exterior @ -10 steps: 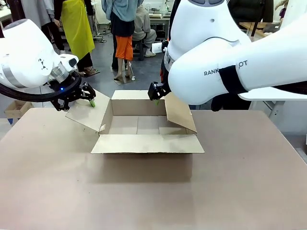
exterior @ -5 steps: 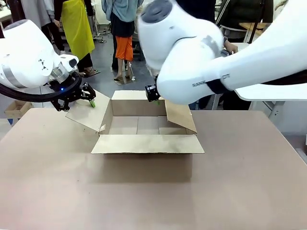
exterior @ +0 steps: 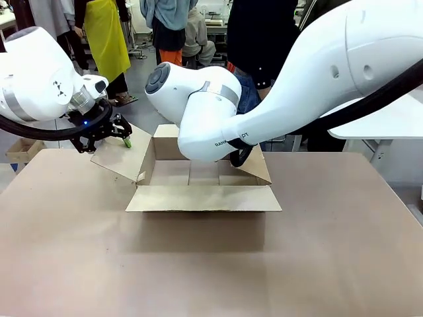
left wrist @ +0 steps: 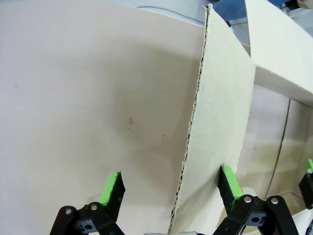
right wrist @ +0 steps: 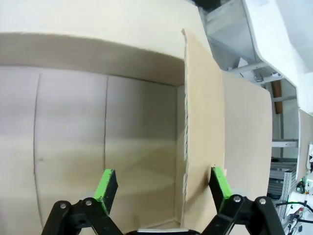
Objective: Pack the gift set into the box.
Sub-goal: Place both hands on the side flaps of the Package Box and spread them outward.
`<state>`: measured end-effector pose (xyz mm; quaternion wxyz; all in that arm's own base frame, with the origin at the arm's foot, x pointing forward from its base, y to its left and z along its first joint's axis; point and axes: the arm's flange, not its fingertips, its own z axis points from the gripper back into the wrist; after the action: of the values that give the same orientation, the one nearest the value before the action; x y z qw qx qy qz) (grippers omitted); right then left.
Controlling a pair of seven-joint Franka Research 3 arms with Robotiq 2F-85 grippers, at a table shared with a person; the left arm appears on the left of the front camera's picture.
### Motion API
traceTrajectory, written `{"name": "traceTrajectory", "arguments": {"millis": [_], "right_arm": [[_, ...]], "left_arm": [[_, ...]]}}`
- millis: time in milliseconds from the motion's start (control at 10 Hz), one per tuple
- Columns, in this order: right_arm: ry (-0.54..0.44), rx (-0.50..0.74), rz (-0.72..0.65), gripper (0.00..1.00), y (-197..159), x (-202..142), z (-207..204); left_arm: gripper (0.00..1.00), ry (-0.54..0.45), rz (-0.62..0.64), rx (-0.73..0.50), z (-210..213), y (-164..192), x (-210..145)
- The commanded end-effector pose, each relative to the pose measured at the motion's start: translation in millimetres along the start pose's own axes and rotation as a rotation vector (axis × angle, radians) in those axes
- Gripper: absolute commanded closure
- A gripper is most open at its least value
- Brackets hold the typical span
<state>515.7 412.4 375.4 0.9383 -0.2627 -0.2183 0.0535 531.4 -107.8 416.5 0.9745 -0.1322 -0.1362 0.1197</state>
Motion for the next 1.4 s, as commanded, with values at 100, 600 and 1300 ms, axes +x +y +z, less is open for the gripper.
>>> {"name": "traceTrajectory", "arguments": {"millis": [100, 600, 1300], "right_arm": [[-0.039, -0.053, -0.071, 0.0, -20.3, 0.5, 1.2], [-0.083, -0.097, -0.125, 0.0, -110.1, -7.0, 13.2], [0.035, 0.433, -0.339, 0.0, -232.5, -49.1, -70.8]], "left_arm": [[0.0, -0.007, 0.009, 0.011, 2.9, -1.4, -1.0], [0.0, -0.007, 0.009, 0.011, 2.9, -1.4, -1.0], [0.0, -0.007, 0.009, 0.011, 2.9, -1.4, -1.0]]}}
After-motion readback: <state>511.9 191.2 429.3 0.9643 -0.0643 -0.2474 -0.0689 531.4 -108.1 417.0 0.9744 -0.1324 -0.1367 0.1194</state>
